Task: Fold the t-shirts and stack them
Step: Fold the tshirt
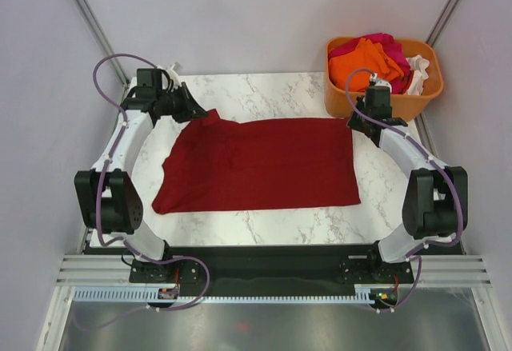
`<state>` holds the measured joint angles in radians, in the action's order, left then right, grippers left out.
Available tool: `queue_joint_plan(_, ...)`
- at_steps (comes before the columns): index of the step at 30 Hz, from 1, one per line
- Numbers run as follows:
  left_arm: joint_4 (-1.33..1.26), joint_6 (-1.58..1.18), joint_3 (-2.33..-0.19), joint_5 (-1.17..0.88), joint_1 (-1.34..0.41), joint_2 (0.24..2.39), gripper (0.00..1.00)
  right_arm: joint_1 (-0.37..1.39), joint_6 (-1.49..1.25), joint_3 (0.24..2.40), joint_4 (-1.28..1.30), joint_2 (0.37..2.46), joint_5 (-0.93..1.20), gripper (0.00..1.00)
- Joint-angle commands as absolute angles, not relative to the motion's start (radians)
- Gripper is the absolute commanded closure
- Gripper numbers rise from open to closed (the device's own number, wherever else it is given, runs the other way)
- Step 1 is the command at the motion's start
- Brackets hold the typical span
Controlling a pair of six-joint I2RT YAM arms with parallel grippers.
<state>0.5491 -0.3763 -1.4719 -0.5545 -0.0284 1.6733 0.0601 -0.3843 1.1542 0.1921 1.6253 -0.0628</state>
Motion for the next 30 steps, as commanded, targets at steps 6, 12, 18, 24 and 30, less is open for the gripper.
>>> queue_joint_plan(6,0.579,-0.282,-1.191,-0.366,-0.028,1.364,0.98,0.051,-0.4,0.976,0.216,1.445,-0.104,1.0)
queue_joint_plan(12,0.664,-0.279,-1.059,-0.324,-0.028,1.207,0.98,0.049,-0.42,0.872,0.236,1.339,-0.094,1.0)
queue_joint_plan(18,0.696,-0.278,-0.948,-0.337,-0.028,1.095,0.98,0.051,-0.439,0.79,0.27,1.247,-0.092,1.0)
queue_joint_plan(24,0.748,-0.276,-0.928,-0.34,-0.029,1.005,0.98,0.051,-0.449,0.703,0.294,1.135,-0.091,1.0)
queue_joint_plan(30,0.807,-0.294,-0.948,-0.333,-0.029,0.982,0.98,0.051,-0.483,0.629,0.314,1.075,-0.092,1.0)
